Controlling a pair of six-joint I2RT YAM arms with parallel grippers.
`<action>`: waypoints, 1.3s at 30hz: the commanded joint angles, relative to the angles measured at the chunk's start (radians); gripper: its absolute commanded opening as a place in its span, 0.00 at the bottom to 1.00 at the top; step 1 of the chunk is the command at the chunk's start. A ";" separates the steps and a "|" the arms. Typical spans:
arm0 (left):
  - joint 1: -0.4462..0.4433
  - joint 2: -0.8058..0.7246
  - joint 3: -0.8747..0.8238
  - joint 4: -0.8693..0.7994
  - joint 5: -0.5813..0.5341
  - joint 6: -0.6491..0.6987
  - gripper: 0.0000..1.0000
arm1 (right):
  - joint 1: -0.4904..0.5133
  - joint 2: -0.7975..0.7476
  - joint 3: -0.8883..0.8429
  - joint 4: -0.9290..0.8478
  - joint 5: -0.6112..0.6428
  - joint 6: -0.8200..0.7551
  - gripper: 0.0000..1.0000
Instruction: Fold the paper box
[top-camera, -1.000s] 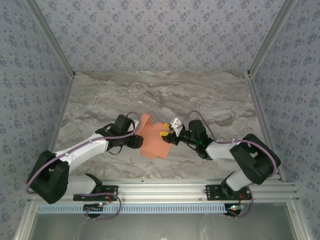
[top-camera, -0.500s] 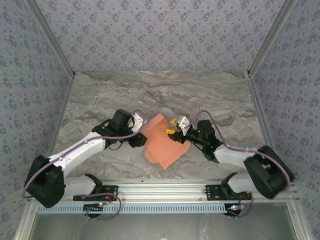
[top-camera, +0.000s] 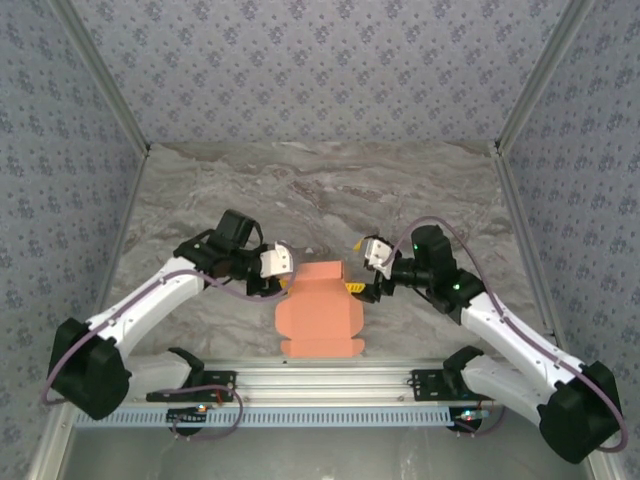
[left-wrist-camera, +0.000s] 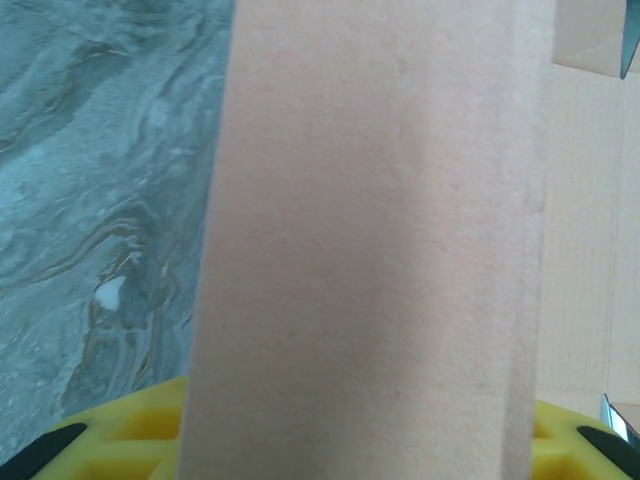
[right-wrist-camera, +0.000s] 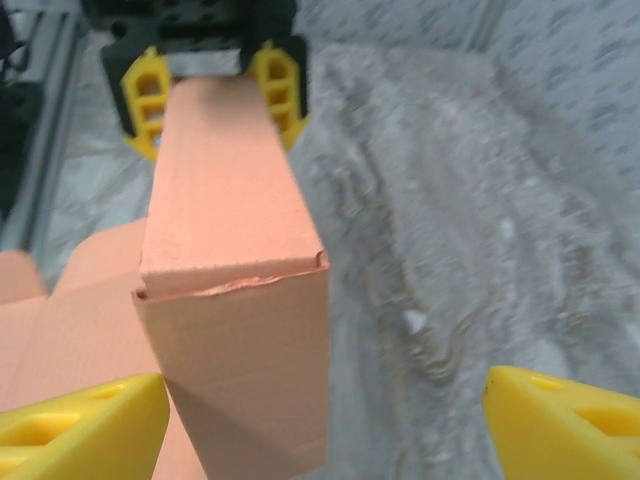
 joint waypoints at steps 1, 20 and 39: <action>0.004 0.033 0.072 -0.129 0.128 0.140 0.38 | -0.005 0.048 0.064 -0.230 -0.086 -0.116 0.82; 0.005 0.073 0.093 -0.108 0.171 0.069 0.37 | 0.077 0.127 -0.005 -0.018 0.060 -0.074 0.67; 0.090 -0.195 -0.131 0.145 0.252 -0.037 0.82 | -0.028 0.075 -0.050 0.030 -0.028 -0.059 0.42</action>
